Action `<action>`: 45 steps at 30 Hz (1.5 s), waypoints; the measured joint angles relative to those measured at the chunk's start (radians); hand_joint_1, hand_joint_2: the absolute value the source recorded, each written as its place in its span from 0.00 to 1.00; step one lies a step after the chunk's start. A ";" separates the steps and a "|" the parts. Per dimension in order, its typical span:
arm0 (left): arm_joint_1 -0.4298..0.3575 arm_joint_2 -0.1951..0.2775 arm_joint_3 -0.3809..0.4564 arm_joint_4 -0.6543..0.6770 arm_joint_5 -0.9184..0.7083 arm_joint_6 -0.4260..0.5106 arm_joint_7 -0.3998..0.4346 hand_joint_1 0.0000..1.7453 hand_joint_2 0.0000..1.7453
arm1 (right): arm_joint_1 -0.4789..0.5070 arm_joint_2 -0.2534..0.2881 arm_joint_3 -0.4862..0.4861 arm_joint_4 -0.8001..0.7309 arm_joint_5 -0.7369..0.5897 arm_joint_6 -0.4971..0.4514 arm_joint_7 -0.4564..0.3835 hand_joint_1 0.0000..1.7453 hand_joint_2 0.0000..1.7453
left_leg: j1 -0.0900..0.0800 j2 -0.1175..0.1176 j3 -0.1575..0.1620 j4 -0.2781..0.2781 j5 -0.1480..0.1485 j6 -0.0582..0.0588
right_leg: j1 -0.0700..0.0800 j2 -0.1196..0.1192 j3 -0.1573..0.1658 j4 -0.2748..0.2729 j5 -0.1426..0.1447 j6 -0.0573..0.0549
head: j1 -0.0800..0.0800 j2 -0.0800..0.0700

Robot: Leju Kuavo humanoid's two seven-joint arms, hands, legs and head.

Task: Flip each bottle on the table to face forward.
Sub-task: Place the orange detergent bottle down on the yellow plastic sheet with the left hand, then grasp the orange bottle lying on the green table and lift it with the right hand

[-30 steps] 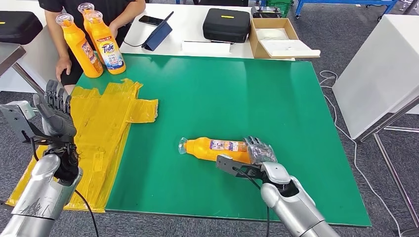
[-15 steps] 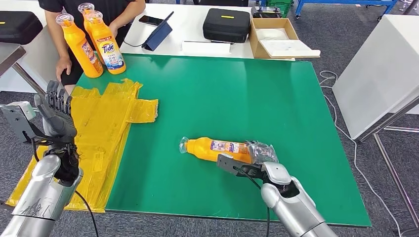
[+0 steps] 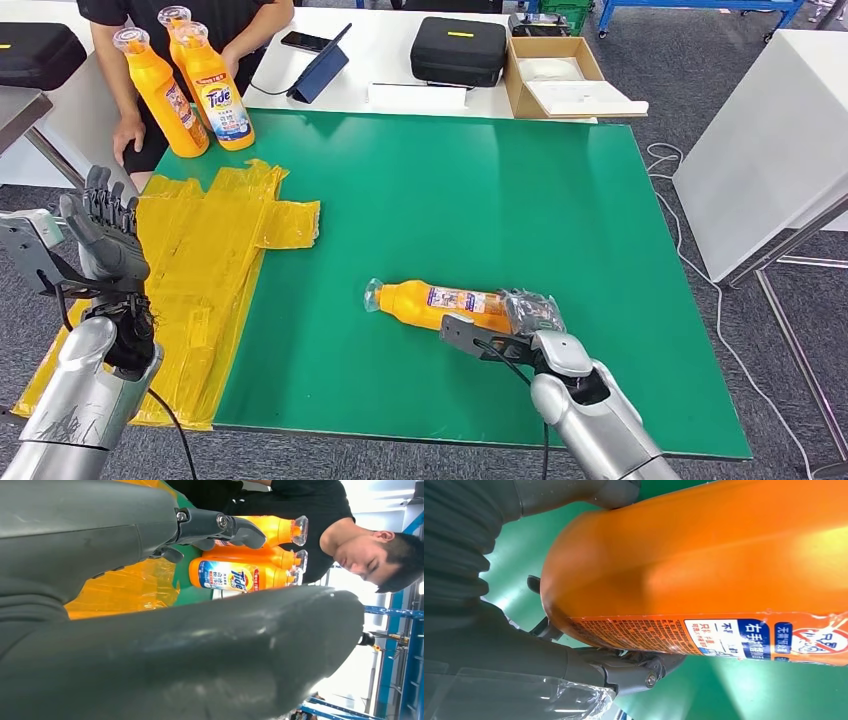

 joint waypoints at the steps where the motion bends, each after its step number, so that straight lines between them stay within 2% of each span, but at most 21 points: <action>1: 0.000 0.000 0.001 0.000 0.000 0.000 0.000 0.00 0.00 | 0.001 -0.001 0.000 -0.002 0.000 0.002 0.000 1.00 1.00 | 0.000 0.000 0.000 0.000 0.000 0.000 | 0.000 0.000 0.000 0.000 0.000 0.000 | 0.000 0.000; 28: 0.007 -0.009 0.032 -0.019 -0.007 -0.001 0.000 0.00 0.00 | 0.003 0.001 -0.001 -0.010 0.001 0.015 0.006 1.00 1.00 | 0.000 0.000 0.000 0.000 0.000 0.000 | 0.000 0.000 0.000 0.000 0.000 0.000 | 0.000 0.000; 32: 0.016 -0.010 0.039 -0.024 -0.009 -0.002 0.000 0.00 0.00 | 0.003 0.001 0.000 -0.010 0.001 0.019 0.006 0.01 1.00 | 0.000 0.000 0.000 0.000 0.000 0.000 | 0.000 0.000 0.000 0.000 0.000 0.000 | 0.000 0.000; 45: 0.018 -0.011 0.052 -0.026 -0.018 -0.004 0.000 0.00 0.00 | 0.000 0.001 0.007 0.002 -0.002 0.027 -0.002 0.00 1.00 | 0.000 0.000 -0.001 0.000 0.000 0.000 | 0.000 0.000 0.000 0.000 0.000 0.000 | 0.000 0.000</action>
